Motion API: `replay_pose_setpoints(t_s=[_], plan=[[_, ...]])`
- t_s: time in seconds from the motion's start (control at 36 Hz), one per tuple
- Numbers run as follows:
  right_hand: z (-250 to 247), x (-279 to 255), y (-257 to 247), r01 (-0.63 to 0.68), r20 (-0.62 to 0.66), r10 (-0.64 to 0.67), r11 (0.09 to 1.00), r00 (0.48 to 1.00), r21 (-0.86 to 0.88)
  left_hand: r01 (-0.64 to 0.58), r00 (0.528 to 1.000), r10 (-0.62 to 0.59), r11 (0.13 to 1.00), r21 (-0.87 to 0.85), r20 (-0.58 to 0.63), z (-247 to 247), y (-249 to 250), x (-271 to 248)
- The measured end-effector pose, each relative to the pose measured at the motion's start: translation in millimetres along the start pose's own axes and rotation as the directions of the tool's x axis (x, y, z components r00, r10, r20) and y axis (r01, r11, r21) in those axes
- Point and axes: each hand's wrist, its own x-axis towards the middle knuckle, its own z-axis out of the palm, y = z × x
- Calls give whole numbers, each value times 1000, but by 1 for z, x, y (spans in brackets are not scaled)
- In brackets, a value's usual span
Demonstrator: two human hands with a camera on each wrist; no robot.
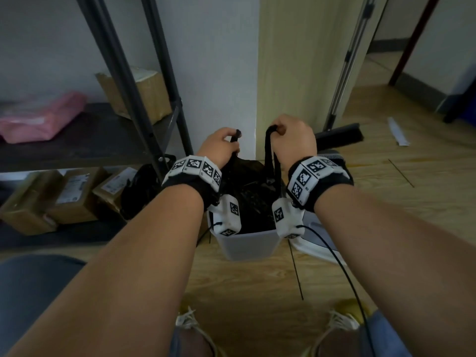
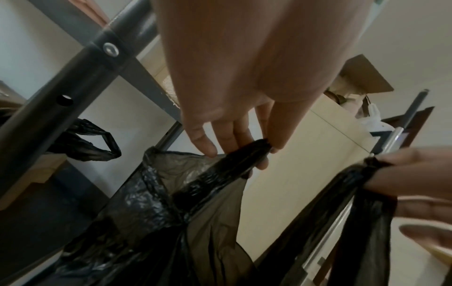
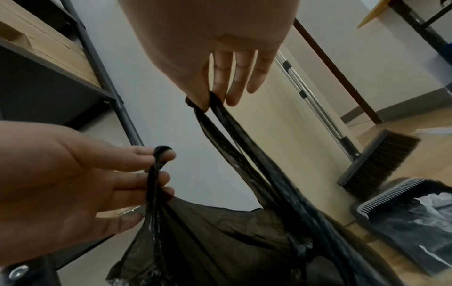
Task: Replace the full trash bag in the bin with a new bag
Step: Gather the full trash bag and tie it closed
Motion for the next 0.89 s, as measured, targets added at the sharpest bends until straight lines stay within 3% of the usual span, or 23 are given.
replay_pose_setpoints(t_s=[0.19, 0.39, 0.67, 0.89], plan=[[2, 4, -5, 27, 38, -29, 998, 999, 53, 4, 998, -8, 998, 56, 58, 18, -1, 7], [-2, 8, -5, -26, 93, 21, 998, 995, 58, -19, 988, 9, 997, 68, 152, 41, 1, 12], [-7, 11, 1, -68, 111, 55, 991, 992, 111, -77, 986, 61, 992, 100, 155, 66, -1, 13], [-3, 9, 8, -91, 115, 80, 991, 990, 93, -57, 985, 42, 995, 87, 168, 68, -10, 18]])
